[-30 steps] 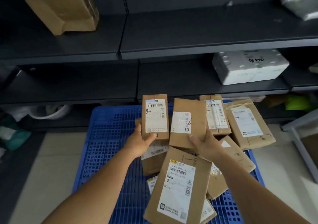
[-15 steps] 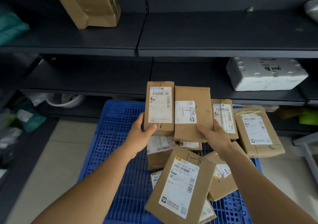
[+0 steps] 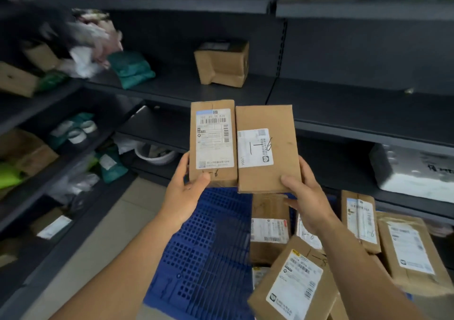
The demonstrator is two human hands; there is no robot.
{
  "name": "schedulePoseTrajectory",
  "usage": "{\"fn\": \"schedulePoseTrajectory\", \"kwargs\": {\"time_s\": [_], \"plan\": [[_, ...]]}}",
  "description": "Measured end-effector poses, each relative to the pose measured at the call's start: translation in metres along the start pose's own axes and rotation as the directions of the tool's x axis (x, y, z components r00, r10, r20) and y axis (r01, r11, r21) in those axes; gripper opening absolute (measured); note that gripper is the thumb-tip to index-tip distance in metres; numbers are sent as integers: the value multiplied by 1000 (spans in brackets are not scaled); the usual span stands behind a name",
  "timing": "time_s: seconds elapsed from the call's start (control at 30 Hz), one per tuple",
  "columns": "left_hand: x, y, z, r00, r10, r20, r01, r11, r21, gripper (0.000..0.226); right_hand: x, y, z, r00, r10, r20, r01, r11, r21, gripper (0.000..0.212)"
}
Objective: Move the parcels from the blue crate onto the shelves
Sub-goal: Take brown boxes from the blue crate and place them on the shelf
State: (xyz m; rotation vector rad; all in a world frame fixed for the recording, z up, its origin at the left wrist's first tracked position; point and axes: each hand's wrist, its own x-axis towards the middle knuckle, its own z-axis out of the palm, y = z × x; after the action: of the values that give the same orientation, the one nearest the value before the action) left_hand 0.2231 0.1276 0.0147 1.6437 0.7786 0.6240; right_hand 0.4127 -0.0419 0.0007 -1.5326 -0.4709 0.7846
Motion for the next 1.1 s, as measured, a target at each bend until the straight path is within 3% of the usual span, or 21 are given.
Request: {"fn": "schedulePoseTrajectory", "kwargs": {"time_s": [0.33, 0.6, 0.77, 1.1], "plan": [[-105, 37, -173, 947, 48, -317, -40, 999, 33, 55, -63, -47, 170, 956, -146, 254, 139, 989, 44, 48], [-228, 37, -307, 871, 43, -490, -18, 998, 56, 52, -150, -58, 311, 868, -187, 460, 159, 982, 98, 43], [-304, 24, -380, 766, -19, -643, 67, 996, 51, 61, -208, -57, 395, 800, -192, 569, 149, 981, 121, 39], [-434, 31, -495, 516, 26, -856, 64, 996, 68, 48, -300, -61, 552, 613, -193, 766, 204, 976, 83, 41]]}}
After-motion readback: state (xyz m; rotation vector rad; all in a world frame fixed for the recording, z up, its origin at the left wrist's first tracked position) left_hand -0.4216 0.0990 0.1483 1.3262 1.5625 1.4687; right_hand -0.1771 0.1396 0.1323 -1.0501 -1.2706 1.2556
